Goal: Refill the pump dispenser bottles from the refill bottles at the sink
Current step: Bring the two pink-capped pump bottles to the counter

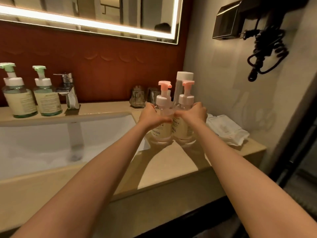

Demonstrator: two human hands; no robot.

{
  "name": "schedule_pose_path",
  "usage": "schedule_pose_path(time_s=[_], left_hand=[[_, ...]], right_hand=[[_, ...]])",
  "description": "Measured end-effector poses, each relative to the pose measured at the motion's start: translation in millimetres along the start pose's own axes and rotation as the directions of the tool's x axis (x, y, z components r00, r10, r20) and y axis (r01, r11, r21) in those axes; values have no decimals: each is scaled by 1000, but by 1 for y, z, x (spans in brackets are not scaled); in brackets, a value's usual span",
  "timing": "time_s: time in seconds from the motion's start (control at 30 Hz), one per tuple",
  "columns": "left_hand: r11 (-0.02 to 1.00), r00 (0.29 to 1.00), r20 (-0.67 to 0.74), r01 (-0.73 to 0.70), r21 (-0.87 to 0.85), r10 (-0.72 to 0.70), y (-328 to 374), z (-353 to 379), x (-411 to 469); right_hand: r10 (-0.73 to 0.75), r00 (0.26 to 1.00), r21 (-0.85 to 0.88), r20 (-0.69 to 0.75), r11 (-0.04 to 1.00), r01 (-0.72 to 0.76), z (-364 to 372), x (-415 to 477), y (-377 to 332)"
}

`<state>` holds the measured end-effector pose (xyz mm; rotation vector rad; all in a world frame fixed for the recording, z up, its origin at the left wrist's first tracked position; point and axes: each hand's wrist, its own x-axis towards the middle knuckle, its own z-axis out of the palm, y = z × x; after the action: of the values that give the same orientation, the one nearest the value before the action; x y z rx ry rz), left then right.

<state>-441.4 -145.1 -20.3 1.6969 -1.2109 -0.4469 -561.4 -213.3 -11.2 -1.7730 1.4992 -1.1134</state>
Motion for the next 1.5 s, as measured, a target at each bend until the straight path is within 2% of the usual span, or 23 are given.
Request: schedule_pose_path(time_s=[0.23, 0.4, 0.47, 0.5, 0.57, 0.6, 0.63, 0.73, 0.87, 1.0, 1.1, 1.23, 1.47, 1.5], left_hand=[[999, 997, 59, -49, -23, 50, 15, 29, -8], [998, 991, 129, -36, -51, 42, 19, 34, -8], [998, 988, 150, -31, -58, 39, 18, 32, -8], [997, 986, 159, -32, -63, 41, 18, 31, -8], [996, 983, 179, -20, -88, 35, 17, 29, -8], [994, 980, 195, -12, -104, 32, 17, 27, -8], [993, 975, 223, 2, -118, 25, 17, 25, -7], [981, 960, 279, 31, -190, 24, 22, 16, -6], [951, 985, 160, -14, -310, 67, 34, 6, 4], [978, 967, 198, -128, -166, 161, 44, 10, 9], [969, 963, 134, -221, -110, 234, 42, 18, 8], [957, 967, 67, -231, -176, 246, 35, 19, 12], [976, 954, -212, -200, 83, 213, 34, 33, 16], [977, 951, -235, -175, 118, 199, 32, 33, 18]], right_hand=[[49, 998, 63, -27, 997, -48, -29, -1, 24], [-18, 996, 61, -92, 998, 23, -36, -8, 29], [-107, 975, 71, -195, 990, 123, -32, -16, 28], [-201, 939, 85, -279, 969, 232, -29, -24, 28], [-378, 819, 109, -431, 879, 464, -20, -41, 29], [-429, 784, 128, -449, 837, 532, -15, -47, 30], [-455, 790, 155, -411, 819, 552, -8, -51, 31], [-420, 888, 263, -186, 850, 457, 7, -52, 36], [-335, 942, 392, 19, 869, 301, 17, -43, 33], [-190, 972, 427, 141, 897, 113, 25, -29, 25], [-144, 986, 378, 82, 920, 102, 33, -25, 27], [-164, 986, 283, -23, 945, 164, 40, -27, 29], [-264, 954, 167, -141, 944, 285, 41, -34, 27], [-241, 963, 205, -122, 943, 262, 40, -36, 26]])
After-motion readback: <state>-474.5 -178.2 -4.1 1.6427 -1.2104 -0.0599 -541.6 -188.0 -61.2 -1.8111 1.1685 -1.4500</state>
